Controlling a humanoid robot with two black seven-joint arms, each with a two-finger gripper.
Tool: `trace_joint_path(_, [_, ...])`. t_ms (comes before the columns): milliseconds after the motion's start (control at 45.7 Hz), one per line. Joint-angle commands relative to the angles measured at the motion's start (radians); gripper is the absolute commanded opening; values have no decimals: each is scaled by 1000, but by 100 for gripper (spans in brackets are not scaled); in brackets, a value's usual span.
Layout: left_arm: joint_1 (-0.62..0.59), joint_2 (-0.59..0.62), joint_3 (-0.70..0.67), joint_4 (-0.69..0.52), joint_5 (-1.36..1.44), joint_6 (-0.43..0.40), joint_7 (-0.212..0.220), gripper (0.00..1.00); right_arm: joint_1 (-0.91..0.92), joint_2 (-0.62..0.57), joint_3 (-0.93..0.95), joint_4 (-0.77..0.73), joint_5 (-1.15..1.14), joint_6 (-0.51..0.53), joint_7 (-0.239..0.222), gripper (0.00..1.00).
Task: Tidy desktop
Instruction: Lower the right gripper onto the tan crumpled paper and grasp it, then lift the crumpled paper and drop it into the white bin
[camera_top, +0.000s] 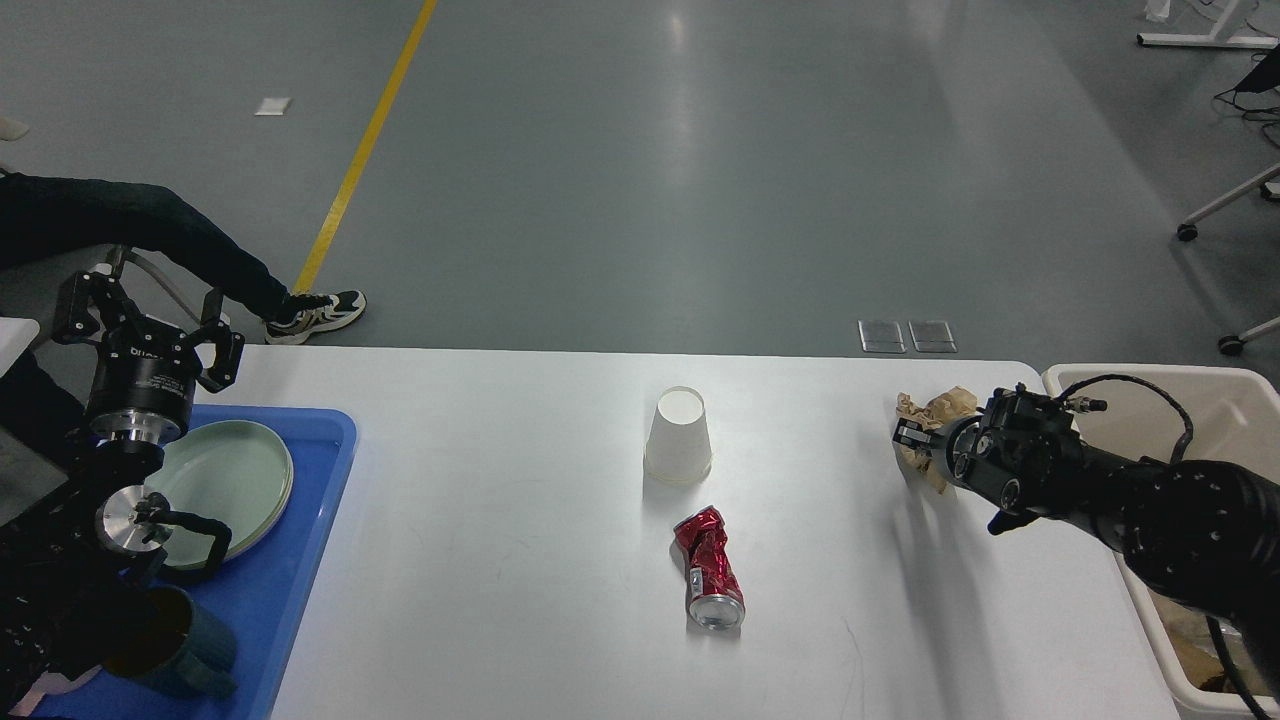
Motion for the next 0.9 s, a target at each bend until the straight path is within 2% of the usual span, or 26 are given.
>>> trace_joint_path(0, [0, 0, 0, 0, 0, 0, -1, 96, 94, -81, 16, 118, 0, -1, 1, 0])
trace_joint_path(263, [0, 0, 0, 0, 0, 0, -1, 96, 457, -374, 13, 586, -6, 26, 7, 0])
trace_joint_path(394, [0, 0, 0, 0, 0, 0, 1, 96, 666, -499, 12, 695, -6, 159, 5, 0])
trace_joint_path(569, [0, 0, 0, 0, 0, 0, -1, 96, 869, -595, 7, 715, -3, 448, 5, 0])
trace_joint_path(635, [0, 0, 0, 0, 0, 0, 1, 96, 903, -620, 7, 712, -3, 514, 5, 0])
trace_joint_path(766, [0, 0, 0, 0, 0, 0, 1, 96, 883, -632, -18, 678, -5, 480, 5, 0])
trace_joint_path(876, [0, 0, 0, 0, 0, 0, 1, 96, 737, -632, -33, 606, 0, 326, 4, 0])
